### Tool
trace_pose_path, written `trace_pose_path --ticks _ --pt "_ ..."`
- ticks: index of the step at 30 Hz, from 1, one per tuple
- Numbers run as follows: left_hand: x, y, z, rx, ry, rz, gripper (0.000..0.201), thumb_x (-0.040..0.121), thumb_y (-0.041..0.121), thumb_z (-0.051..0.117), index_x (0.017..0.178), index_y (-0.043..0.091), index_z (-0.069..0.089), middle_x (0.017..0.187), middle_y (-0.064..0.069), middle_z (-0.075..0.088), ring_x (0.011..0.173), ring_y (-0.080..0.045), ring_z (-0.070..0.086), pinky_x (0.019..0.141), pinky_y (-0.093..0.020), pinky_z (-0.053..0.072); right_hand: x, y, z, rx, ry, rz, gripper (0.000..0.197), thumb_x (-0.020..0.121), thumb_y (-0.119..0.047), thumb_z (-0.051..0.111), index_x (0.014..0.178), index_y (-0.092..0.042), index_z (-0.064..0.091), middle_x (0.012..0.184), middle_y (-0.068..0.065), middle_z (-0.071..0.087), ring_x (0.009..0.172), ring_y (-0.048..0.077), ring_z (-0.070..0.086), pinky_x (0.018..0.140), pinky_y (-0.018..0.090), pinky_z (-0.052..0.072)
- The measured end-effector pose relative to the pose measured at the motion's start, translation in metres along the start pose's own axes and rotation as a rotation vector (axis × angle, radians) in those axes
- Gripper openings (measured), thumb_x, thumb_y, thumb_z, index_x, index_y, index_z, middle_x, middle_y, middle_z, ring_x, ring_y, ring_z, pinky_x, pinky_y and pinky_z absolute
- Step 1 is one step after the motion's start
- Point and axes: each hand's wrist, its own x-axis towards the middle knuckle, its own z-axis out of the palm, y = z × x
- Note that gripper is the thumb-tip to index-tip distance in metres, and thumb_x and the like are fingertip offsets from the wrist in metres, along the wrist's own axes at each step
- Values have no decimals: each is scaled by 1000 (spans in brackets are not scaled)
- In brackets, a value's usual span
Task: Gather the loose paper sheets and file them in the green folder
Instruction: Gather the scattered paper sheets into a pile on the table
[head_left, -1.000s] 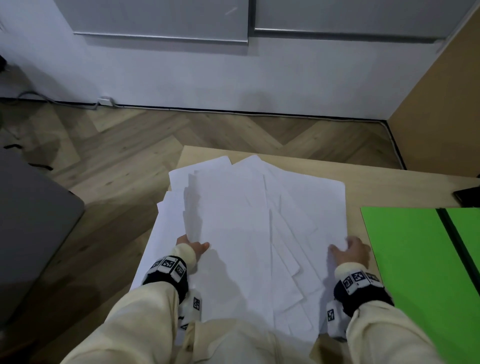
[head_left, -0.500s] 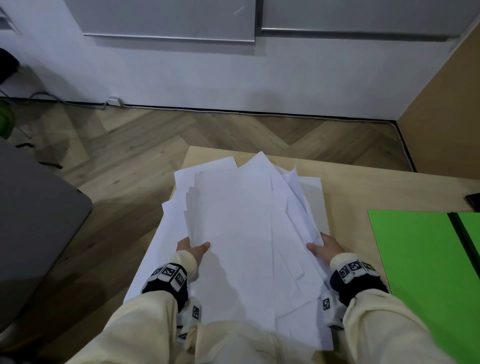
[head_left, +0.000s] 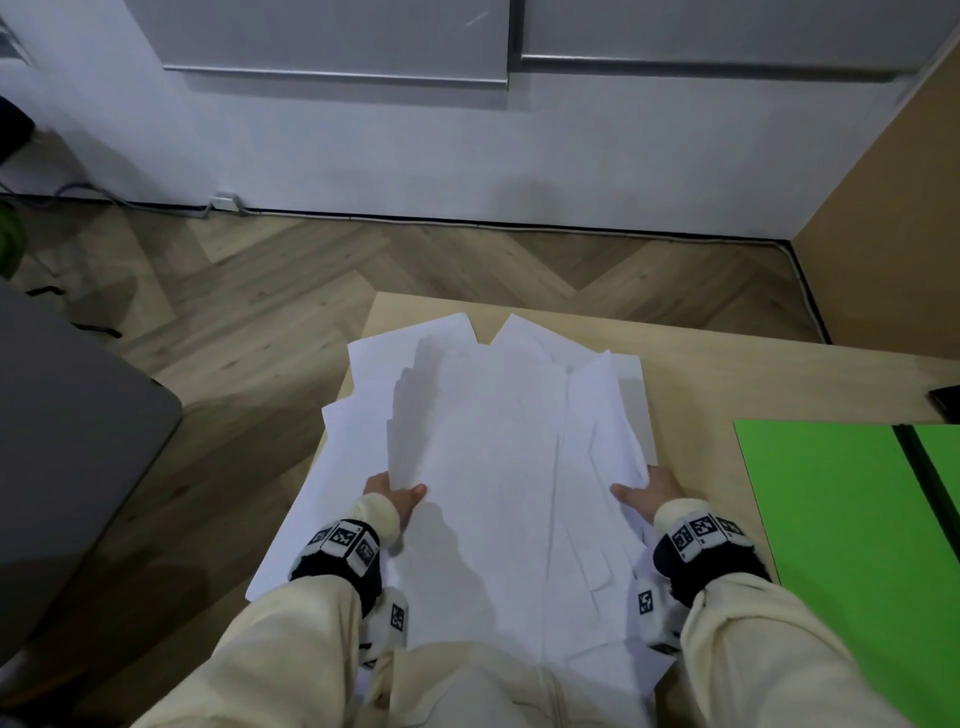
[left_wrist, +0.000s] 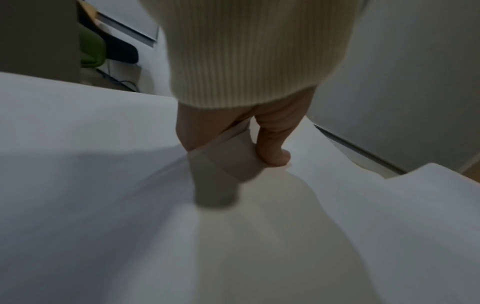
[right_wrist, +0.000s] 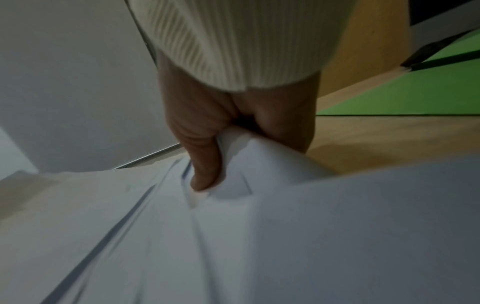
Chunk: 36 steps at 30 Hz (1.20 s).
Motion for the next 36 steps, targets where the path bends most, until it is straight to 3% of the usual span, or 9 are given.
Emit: trace_pose_path --ticks 4,9,11,15,19,23,29,33,36 --pt "8 -9 -21 -38 135 -21 55 85 21 64 130 -7 47 130 -25 56 118 -42 54 102 -42 41 -2 20 -28 209 266 75 38 85 -4 59 119 12 55 121 28 61 110 40 60 88 37 46" --pt "7 -12 -23 -56 162 -12 49 86 13 63 128 -9 50 129 -27 57 119 -41 53 103 -41 39 -7 38 -19 183 149 146 75 82 -21 69 140 8 31 146 19 40 134 34 40 110 38 32" --pt "5 -9 -19 -68 153 -6 49 85 13 64 128 -8 51 129 -26 57 119 -41 54 104 -40 39 -11 33 -14 144 189 104 71 85 -20 65 140 9 30 147 22 38 134 35 39 108 38 32" --pt "3 -8 -19 -89 134 -16 51 83 21 66 126 -5 53 127 -24 60 116 -40 56 100 -39 42 -9 12 -41 323 489 -31 46 88 -10 58 128 10 48 132 28 53 122 39 53 102 41 40" --pt "1 -10 -16 -167 142 -23 54 79 30 70 121 -1 56 118 -21 64 109 -39 60 97 -40 44 -23 -19 -85 663 684 -194 39 86 -3 57 125 6 55 125 22 60 108 20 58 94 28 43" --pt "3 -9 -7 -165 59 -31 66 77 34 71 130 0 50 126 -19 61 114 -39 58 103 -42 42 -46 -41 -85 734 477 -226 42 86 -4 60 126 4 54 122 17 62 105 24 60 88 25 41" --pt "-9 0 0 -70 7 8 45 89 19 57 129 -1 51 125 -22 60 105 -36 59 89 -35 44 -51 -11 -11 450 211 -142 44 77 2 69 119 4 58 117 20 65 97 22 60 87 29 44" --pt "-11 4 6 -96 -22 -12 63 88 44 54 137 5 43 134 -15 53 123 -36 51 105 -38 38 -49 12 27 365 6 -100 51 72 11 69 120 0 58 118 19 65 95 23 60 86 31 46" --pt "-12 5 14 -124 -19 -4 80 75 56 66 133 5 48 128 -9 58 115 -33 56 99 -35 38 -43 19 38 225 -190 -107 58 68 -2 78 122 -5 56 120 13 65 103 23 61 95 34 46"
